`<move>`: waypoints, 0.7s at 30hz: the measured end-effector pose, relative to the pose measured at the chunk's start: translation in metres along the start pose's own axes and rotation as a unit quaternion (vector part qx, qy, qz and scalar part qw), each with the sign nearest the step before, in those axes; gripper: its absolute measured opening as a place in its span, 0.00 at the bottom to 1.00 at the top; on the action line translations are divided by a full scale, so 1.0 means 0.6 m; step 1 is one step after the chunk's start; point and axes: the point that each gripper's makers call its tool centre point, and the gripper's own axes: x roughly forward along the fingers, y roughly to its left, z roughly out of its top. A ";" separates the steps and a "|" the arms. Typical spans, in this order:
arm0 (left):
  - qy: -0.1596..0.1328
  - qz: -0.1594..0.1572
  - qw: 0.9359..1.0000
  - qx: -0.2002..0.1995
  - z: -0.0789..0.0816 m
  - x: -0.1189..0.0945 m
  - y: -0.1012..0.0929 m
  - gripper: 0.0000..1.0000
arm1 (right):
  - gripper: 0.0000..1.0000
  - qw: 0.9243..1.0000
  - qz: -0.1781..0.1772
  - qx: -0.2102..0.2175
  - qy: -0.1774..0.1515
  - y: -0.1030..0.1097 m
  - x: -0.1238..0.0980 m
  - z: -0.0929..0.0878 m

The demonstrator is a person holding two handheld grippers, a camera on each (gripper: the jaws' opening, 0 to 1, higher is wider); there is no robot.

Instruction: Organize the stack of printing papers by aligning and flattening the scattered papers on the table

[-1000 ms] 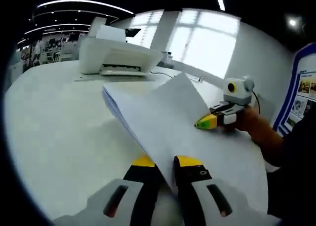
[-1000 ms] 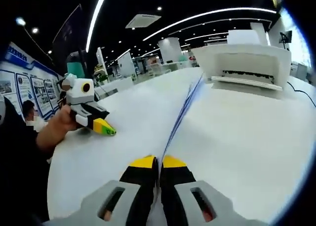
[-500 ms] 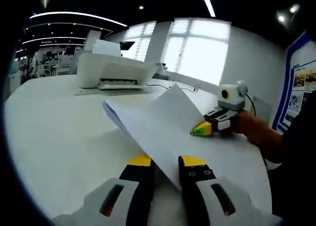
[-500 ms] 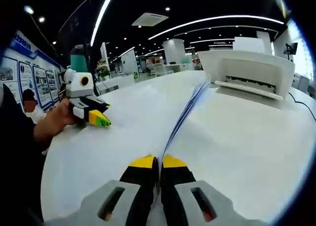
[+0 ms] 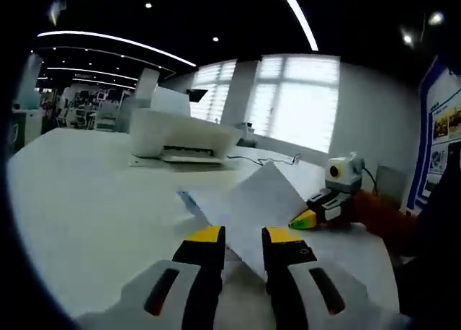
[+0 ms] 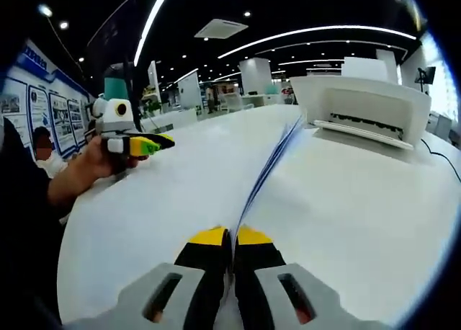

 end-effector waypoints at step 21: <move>0.082 -0.032 0.988 0.128 -0.059 0.030 -0.048 0.30 | 0.00 1.000 0.000 -0.003 -0.001 -0.022 0.005 0.001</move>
